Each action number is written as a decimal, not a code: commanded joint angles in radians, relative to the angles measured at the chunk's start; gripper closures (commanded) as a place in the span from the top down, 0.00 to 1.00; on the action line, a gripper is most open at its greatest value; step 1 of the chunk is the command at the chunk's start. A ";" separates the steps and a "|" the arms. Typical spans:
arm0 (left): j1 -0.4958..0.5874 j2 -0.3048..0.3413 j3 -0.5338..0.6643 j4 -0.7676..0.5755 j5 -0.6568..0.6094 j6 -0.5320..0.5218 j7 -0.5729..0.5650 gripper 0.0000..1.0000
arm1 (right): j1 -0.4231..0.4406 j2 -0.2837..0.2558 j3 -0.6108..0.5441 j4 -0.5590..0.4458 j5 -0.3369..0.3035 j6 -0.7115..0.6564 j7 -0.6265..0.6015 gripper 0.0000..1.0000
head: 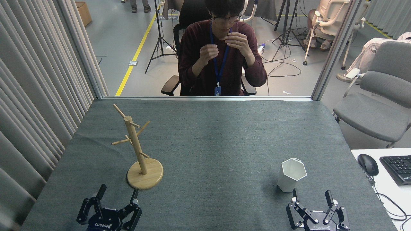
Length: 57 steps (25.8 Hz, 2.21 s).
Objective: Hang cup on storage rack
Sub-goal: 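Move the right gripper over the white hexagonal cup and close on it, then lift the white cup with the right gripper toward the left gripper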
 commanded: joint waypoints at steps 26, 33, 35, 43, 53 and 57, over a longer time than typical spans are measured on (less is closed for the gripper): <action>-0.005 0.018 0.000 0.041 -0.041 -0.002 0.001 1.00 | -0.271 -0.009 0.060 0.381 0.014 0.015 0.003 0.99; -0.003 0.023 0.000 0.040 -0.039 -0.005 0.001 1.00 | -0.273 -0.026 0.058 0.393 0.012 0.015 0.002 0.99; -0.005 0.023 0.000 0.040 -0.039 -0.005 0.001 1.00 | -0.274 -0.032 0.057 0.404 0.011 0.015 0.002 0.99; -0.006 0.033 0.002 0.033 -0.039 -0.007 0.001 1.00 | -0.346 -0.035 0.060 0.476 0.012 0.016 -0.002 0.99; -0.005 0.044 0.017 0.032 -0.036 -0.010 0.003 1.00 | -0.389 -0.034 0.060 0.551 0.012 0.018 -0.008 0.84; -0.014 0.046 0.016 0.035 -0.035 -0.011 0.003 1.00 | -0.386 -0.034 0.058 0.553 0.012 0.022 -0.026 0.57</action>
